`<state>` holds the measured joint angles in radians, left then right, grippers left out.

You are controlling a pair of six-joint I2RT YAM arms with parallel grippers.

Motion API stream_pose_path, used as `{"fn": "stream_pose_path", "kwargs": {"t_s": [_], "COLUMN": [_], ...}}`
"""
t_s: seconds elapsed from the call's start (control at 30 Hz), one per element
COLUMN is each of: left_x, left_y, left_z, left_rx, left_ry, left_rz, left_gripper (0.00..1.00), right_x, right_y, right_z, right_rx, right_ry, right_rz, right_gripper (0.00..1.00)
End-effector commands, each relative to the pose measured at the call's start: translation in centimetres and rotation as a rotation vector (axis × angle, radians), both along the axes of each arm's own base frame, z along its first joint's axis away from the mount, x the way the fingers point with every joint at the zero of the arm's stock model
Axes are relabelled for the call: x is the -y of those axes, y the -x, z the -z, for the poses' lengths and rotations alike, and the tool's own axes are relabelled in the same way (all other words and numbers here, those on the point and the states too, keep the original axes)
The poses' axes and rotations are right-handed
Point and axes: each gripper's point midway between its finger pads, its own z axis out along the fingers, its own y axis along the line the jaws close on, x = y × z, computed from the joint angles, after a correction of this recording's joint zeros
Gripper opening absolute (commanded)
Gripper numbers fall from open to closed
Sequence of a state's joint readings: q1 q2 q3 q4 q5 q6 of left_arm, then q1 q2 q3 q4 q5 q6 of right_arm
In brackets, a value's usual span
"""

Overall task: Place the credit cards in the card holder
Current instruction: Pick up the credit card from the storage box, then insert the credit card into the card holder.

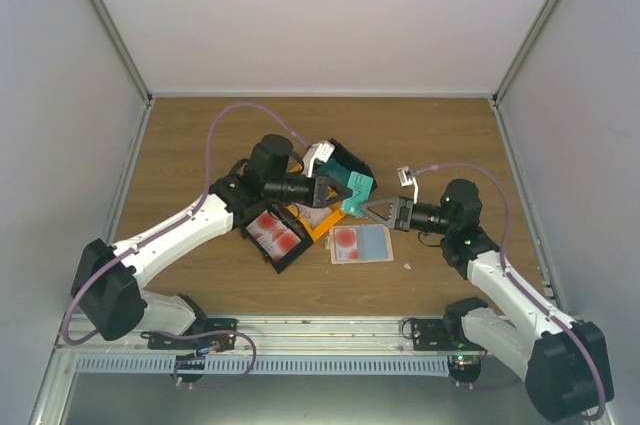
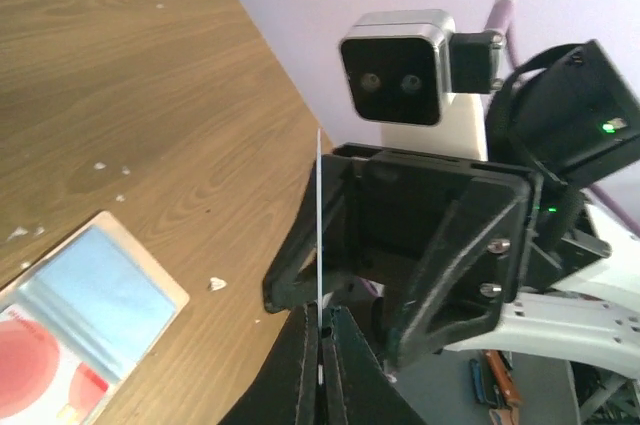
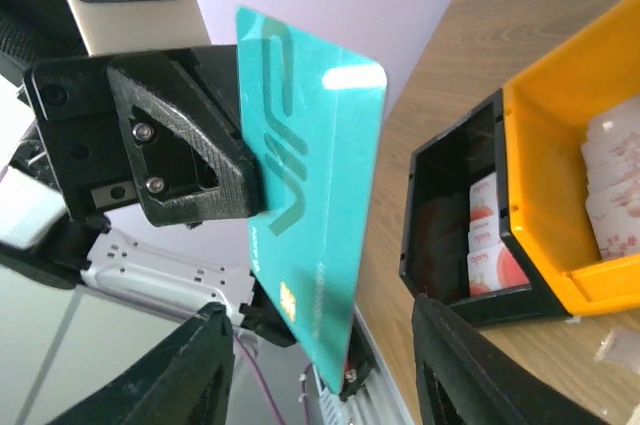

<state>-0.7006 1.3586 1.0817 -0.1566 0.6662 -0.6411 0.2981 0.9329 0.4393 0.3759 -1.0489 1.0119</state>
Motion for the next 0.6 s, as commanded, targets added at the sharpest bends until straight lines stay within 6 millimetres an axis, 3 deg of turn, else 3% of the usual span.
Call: {"fn": "stream_pose_path", "kwargs": {"t_s": [0.0, 0.13, 0.2, 0.4, 0.57], "left_x": [-0.8, -2.4, -2.1, 1.4, 3.7], "left_y": [-1.6, -2.2, -1.6, 0.2, 1.7], "left_z": [2.4, 6.9, 8.3, 11.8, 15.2], "left_rx": [-0.011, -0.089, -0.108, -0.125, -0.173], "left_ry": [-0.053, -0.114, -0.113, -0.085, -0.090], "left_rz": [-0.116, -0.266, -0.298, -0.362, -0.351], "left_gripper": [0.00, 0.00, 0.00, 0.00, 0.00], "right_x": [0.9, 3.2, 5.1, 10.7, 10.7], "right_y": [-0.6, -1.5, -2.2, -2.4, -1.8], "right_z": [2.2, 4.7, 5.7, 11.0, 13.6], "right_rx": [-0.001, -0.034, -0.052, -0.178, -0.276], "right_ry": [0.122, 0.321, 0.452, 0.821, 0.952], "right_rz": [0.086, 0.243, 0.341, 0.527, 0.524], "right_gripper": [0.56, 0.57, 0.58, 0.56, 0.55]}}
